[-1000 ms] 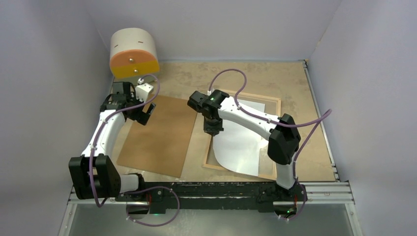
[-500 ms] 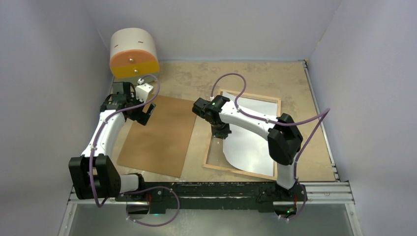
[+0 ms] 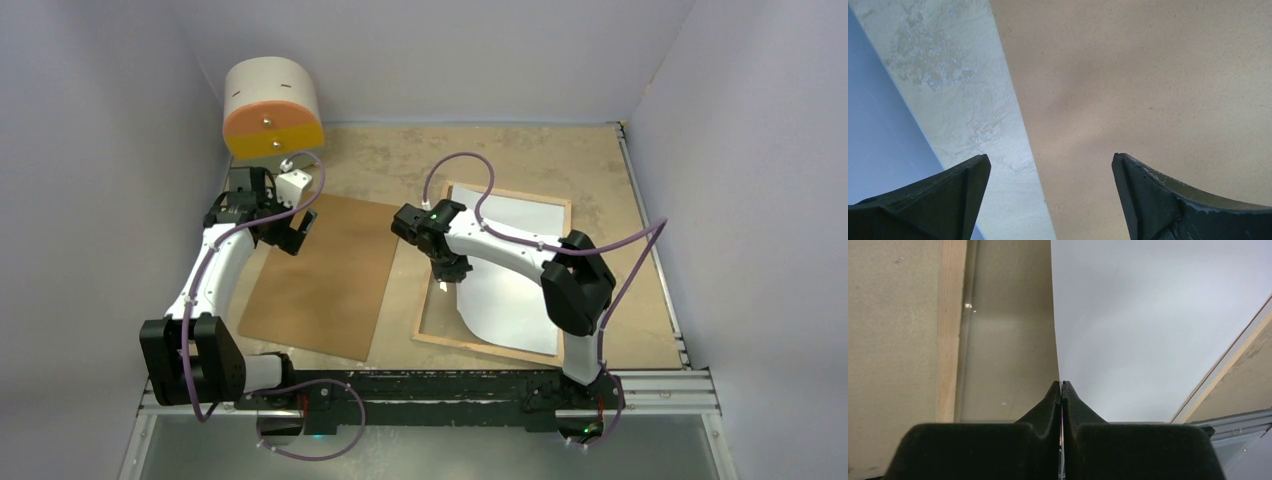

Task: Put the photo into the frame
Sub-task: Turn over the photo from the photo frame.

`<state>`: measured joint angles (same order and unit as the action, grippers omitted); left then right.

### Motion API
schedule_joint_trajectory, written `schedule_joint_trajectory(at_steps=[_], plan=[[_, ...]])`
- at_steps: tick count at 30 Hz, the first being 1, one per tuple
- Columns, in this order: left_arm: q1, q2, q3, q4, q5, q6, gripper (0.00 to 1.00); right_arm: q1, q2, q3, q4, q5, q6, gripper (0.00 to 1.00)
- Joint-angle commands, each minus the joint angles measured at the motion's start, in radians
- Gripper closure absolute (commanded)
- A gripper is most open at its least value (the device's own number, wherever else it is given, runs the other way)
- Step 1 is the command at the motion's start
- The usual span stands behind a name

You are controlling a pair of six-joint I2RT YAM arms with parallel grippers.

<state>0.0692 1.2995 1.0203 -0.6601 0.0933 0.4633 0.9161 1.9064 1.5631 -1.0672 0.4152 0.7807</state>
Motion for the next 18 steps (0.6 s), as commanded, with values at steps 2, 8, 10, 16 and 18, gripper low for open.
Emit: schedule_joint_trajectory(at_steps=[2, 8, 10, 16, 18], plan=[[-0.005, -0.010, -0.014, 0.011, 0.023, -0.004, 0.00, -0.006, -0.031, -0.068, 0.023, 0.043, -0.041, 1.00], [-0.006, -0.008, -0.016, 0.010, 0.033, -0.004, 0.00, -0.005, -0.058, -0.121, 0.058, 0.014, -0.058, 1.00], [-0.006, -0.008, -0.017, 0.009, 0.036, -0.003, 0.00, -0.005, -0.056, -0.123, 0.070, 0.000, -0.061, 1.00], [-0.005, -0.012, -0.019, 0.004, 0.036, 0.001, 0.00, -0.006, -0.034, -0.083, 0.081, -0.029, -0.062, 0.35], [-0.006, -0.015, -0.019, 0.000, 0.040, 0.005, 0.00, -0.006, -0.032, -0.075, 0.085, -0.032, -0.062, 0.16]])
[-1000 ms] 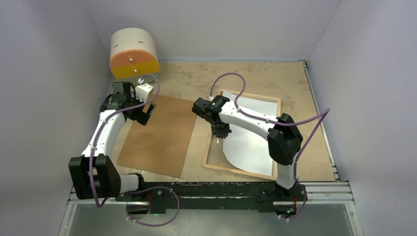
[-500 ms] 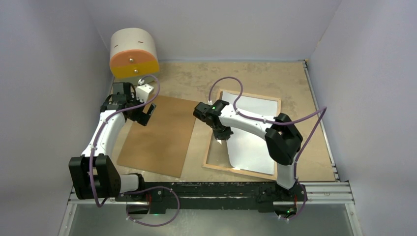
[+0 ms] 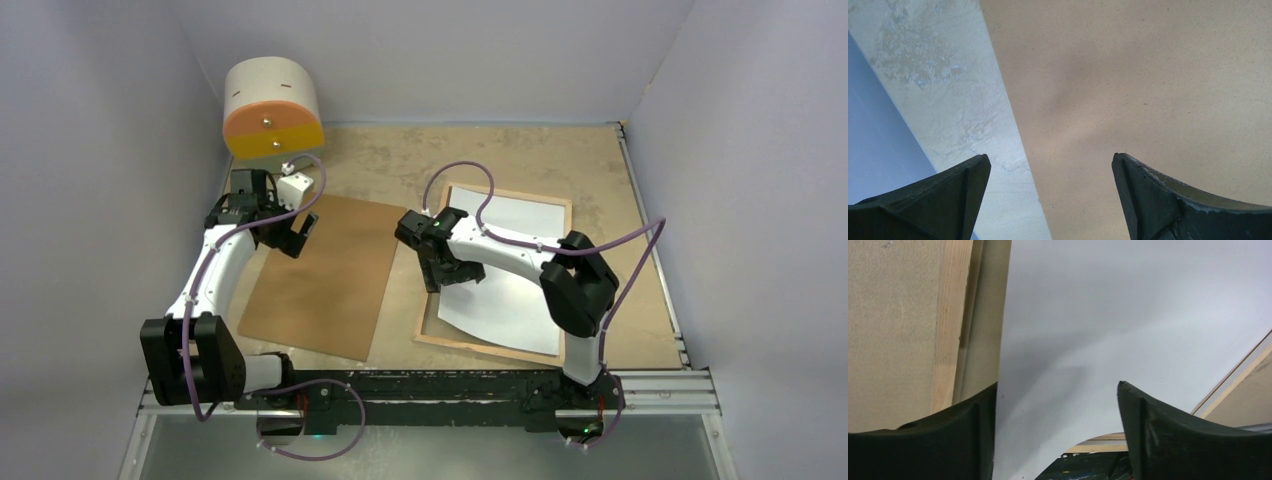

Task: Put the photo into the frame
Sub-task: Turn over the photo from the photo frame.

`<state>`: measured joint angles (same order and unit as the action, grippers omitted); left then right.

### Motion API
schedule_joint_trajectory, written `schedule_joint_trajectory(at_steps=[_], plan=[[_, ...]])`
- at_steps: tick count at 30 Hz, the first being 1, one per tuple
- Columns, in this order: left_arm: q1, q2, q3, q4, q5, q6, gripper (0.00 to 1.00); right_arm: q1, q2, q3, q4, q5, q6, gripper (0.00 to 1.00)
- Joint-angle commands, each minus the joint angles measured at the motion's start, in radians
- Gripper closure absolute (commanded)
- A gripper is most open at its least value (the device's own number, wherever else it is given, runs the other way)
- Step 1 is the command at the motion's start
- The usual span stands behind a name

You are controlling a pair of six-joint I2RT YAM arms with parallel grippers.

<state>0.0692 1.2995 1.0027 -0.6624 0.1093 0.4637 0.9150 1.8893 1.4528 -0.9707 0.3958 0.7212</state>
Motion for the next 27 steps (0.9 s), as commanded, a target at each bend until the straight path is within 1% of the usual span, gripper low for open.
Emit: schedule_joint_trajectory(at_steps=[1, 2, 4, 10, 19, 23, 26, 27], plan=[[-0.005, -0.017, -0.002, -0.001, 0.026, 0.006, 0.00, -0.005, -0.017, 0.035, -0.007, -0.014, -0.002, 0.10], [-0.006, -0.018, -0.002, -0.001, 0.027, 0.007, 0.00, -0.005, -0.017, 0.035, -0.002, -0.019, -0.004, 0.06], [-0.006, -0.019, -0.002, -0.004, 0.030, 0.009, 0.00, -0.005, -0.020, 0.036, 0.006, -0.028, -0.008, 0.01], [-0.006, -0.012, 0.007, -0.019, 0.039, 0.017, 0.00, -0.011, -0.054, 0.019, 0.046, -0.073, -0.026, 0.01], [-0.005, 0.003, 0.037, -0.038, 0.039, 0.020, 0.00, -0.075, -0.153, -0.027, 0.191, -0.275, -0.050, 0.01], [-0.003, 0.029, 0.060, -0.029, 0.000, 0.031, 0.00, -0.077, -0.182, -0.034, 0.270, -0.352, -0.036, 0.01], [0.032, 0.065, 0.085, -0.014, -0.029, 0.067, 0.01, -0.076, -0.158, -0.020, 0.360, -0.380, -0.031, 0.01], [0.077, 0.091, 0.099, -0.010, -0.026, 0.084, 0.01, -0.076, -0.143, -0.012, 0.383, -0.394, -0.022, 0.01]])
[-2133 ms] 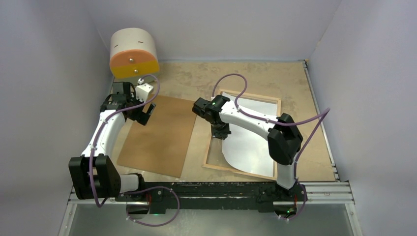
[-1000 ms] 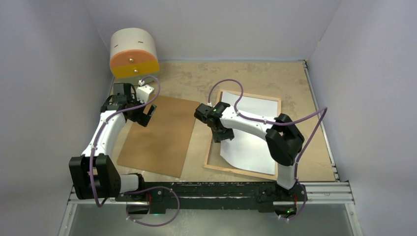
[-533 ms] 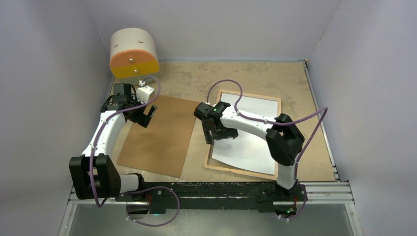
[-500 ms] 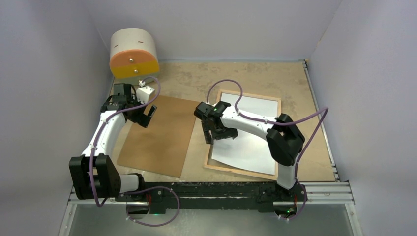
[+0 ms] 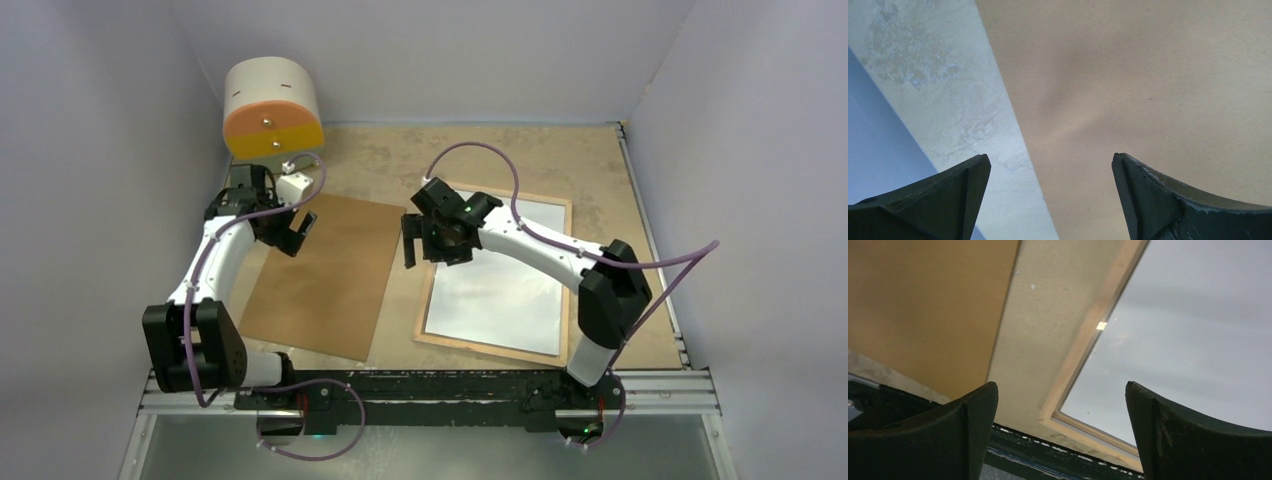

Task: Put the photo into the frame
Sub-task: Turn over the photo from the photo frame, then turn over the photo frame item at the center of the board.

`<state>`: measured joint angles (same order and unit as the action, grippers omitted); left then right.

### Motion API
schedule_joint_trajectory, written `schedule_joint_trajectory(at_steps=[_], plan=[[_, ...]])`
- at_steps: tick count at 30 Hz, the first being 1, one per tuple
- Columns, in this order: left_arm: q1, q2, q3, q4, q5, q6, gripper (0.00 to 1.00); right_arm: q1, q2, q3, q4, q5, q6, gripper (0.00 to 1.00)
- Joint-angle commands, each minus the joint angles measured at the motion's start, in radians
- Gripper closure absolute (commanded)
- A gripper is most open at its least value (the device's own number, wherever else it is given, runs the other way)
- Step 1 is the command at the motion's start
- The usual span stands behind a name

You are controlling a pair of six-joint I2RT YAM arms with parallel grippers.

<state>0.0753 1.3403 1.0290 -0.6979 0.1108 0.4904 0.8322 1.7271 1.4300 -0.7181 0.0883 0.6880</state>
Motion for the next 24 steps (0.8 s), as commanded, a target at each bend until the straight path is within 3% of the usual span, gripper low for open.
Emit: schedule_joint_trajectory(at_steps=[1, 4, 8, 15, 24], plan=[[0.114, 0.074, 0.091, 0.023, -0.016, 0.072, 0.01, 0.009, 0.036, 0.024, 0.151, -0.116, 0.017, 0.01], [0.231, 0.145, 0.141, 0.032, -0.011, 0.123, 0.02, 0.024, 0.088, 0.070, 0.202, -0.133, 0.045, 0.01], [0.304, 0.184, 0.079, 0.153, -0.102, 0.161, 0.02, 0.032, 0.159, 0.101, 0.295, -0.167, 0.095, 0.01], [0.314, 0.233, -0.049, 0.341, -0.204, 0.128, 0.04, 0.056, 0.259, 0.105, 0.394, -0.164, 0.164, 0.01], [0.304, 0.337, -0.092, 0.336, -0.116, 0.047, 0.04, 0.089, 0.305, 0.001, 0.545, -0.137, 0.262, 0.01]])
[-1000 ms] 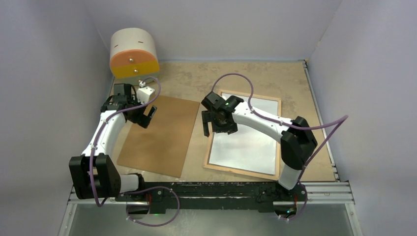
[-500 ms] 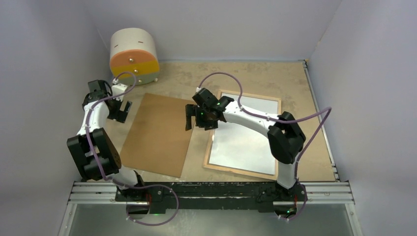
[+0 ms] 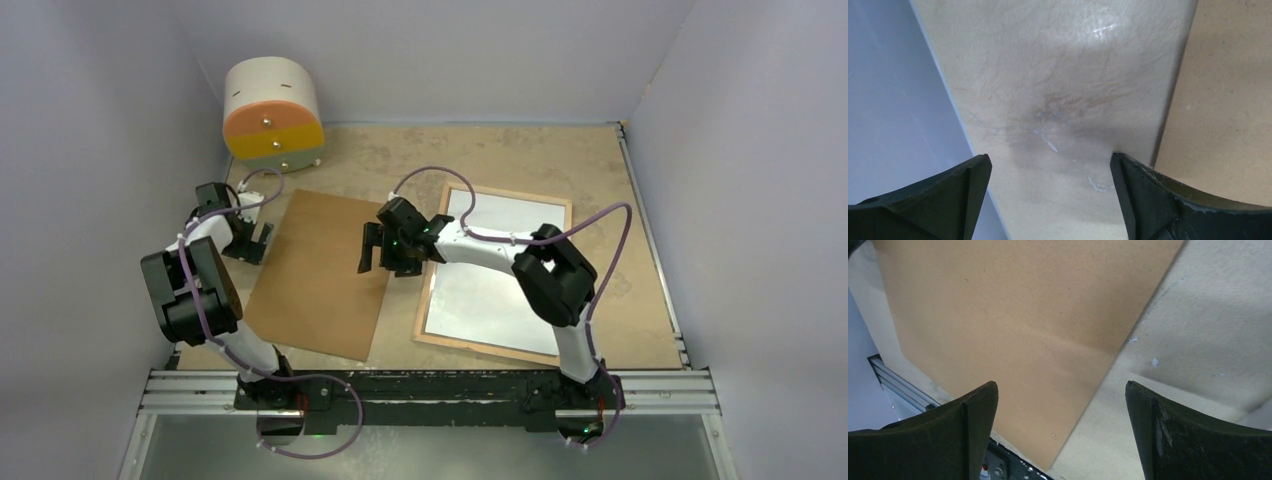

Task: Put the photo into the frame
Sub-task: Turn over the photo frame item at the center of the board.

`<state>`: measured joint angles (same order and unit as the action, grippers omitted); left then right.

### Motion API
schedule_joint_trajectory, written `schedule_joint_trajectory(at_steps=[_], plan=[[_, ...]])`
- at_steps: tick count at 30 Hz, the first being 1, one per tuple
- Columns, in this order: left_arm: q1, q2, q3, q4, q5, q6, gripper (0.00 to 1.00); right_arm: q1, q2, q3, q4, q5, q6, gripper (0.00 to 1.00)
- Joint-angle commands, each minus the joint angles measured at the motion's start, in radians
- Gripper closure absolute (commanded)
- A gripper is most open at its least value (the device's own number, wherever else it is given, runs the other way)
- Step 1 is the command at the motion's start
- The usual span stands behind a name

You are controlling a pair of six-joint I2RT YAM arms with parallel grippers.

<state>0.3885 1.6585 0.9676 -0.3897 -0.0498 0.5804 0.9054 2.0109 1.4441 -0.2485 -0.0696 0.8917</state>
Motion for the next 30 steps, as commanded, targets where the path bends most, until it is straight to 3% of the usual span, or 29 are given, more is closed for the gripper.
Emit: schedule_joint_trajectory(at_steps=[1, 6, 18, 25, 30], plan=[[-0.010, 0.023, -0.038, 0.031, 0.045, -0.045, 0.04, 0.018, 0.027, -0.017, 0.077, 0.022, 0.065, 0.01], [-0.020, 0.058, -0.057, 0.017, 0.075, -0.030, 0.04, 0.026, 0.041, -0.066, 0.087, 0.022, 0.130, 0.01], [-0.164, 0.076, -0.049, -0.106, 0.204, -0.064, 0.04, 0.035, 0.097, -0.083, 0.180, -0.059, 0.226, 0.01], [-0.173, 0.082, -0.064, -0.138, 0.254, -0.029, 0.05, 0.033, 0.023, -0.116, 0.354, -0.200, 0.249, 0.01], [-0.182, 0.062, -0.065, -0.185, 0.318, -0.016, 0.06, 0.033, -0.119, -0.198, 0.660, -0.259, 0.272, 0.01]])
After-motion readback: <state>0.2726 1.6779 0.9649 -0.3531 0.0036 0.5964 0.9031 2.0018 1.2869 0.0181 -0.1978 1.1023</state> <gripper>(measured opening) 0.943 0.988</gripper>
